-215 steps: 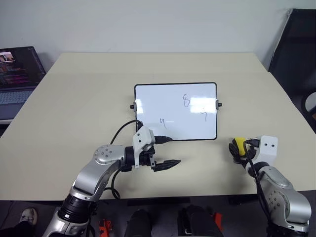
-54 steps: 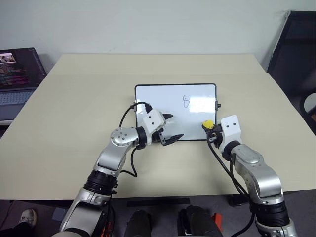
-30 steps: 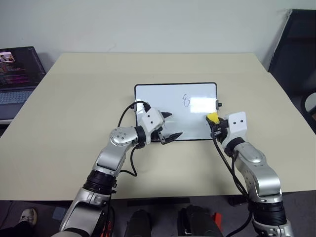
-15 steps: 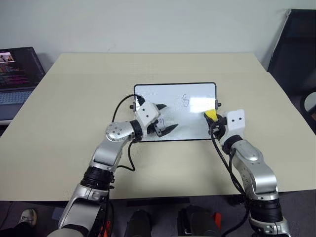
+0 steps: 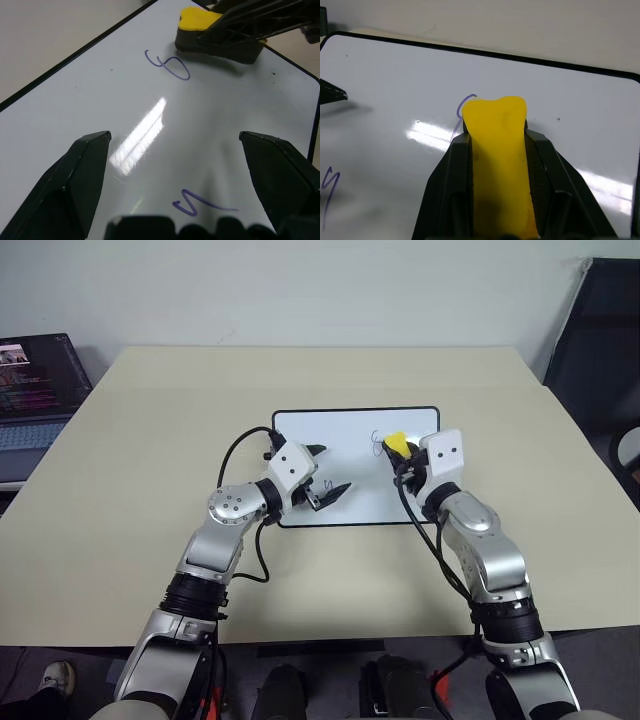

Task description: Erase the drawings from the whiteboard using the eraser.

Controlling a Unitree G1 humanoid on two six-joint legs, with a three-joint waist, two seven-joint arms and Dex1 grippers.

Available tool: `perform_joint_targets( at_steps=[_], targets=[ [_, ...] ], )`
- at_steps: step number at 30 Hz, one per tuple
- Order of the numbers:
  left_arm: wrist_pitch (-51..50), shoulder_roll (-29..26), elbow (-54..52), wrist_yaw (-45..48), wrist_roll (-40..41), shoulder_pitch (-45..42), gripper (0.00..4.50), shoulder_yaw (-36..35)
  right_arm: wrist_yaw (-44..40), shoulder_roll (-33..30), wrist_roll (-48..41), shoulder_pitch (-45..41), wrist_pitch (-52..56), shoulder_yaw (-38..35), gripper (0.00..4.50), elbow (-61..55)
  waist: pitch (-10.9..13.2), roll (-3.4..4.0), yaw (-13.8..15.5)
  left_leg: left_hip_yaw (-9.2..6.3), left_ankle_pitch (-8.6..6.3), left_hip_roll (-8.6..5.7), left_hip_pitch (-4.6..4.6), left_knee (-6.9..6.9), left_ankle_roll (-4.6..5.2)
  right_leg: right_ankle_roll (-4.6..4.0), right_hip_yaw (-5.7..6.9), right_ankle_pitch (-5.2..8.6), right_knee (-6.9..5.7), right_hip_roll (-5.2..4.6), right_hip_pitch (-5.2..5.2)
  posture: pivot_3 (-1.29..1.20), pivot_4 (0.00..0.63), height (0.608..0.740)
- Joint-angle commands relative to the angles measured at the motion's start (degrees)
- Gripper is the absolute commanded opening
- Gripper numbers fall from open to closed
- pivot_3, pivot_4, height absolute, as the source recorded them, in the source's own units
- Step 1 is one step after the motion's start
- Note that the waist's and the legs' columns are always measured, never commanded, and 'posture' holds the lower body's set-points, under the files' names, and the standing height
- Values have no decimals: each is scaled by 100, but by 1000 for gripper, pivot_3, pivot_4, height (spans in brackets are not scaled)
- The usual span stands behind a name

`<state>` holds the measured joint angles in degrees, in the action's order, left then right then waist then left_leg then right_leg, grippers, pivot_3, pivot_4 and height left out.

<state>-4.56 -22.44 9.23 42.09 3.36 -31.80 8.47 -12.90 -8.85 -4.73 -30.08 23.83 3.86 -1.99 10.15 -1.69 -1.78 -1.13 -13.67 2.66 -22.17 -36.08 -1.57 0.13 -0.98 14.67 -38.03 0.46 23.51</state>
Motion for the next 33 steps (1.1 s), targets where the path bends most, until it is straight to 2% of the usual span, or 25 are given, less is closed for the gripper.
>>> perform_joint_targets(
  at_steps=[1,8,17,33],
  targets=[
    [81,-9,-202,70,91,-78,4500,-53,-67,14,113,-330,-322,79,1066,227,0,0,2,-1,0,1,-1,1,0,0,2,0,1,0,0,0,150,740],
    [45,-33,-225,151,103,-68,4500,-55,-62,109,245,-725,-508,131,1066,785,0,1,2,0,0,1,-9,0,0,-1,0,-1,1,-1,6,0,150,740],
    [1,-13,-244,132,94,-70,4500,-49,-50,-70,627,-803,-175,300,1066,1100,0,1,-1,-1,0,1,2,-2,0,-2,0,-1,-9,0,1,0,150,740],
    [19,-52,-216,82,89,-28,4500,-100,-173,-245,767,830,694,690,1066,-292,-6,-4,-1,0,1,1,32,-4,0,0,-1,0,-9,-1,-26,0,150,740]
  ],
)
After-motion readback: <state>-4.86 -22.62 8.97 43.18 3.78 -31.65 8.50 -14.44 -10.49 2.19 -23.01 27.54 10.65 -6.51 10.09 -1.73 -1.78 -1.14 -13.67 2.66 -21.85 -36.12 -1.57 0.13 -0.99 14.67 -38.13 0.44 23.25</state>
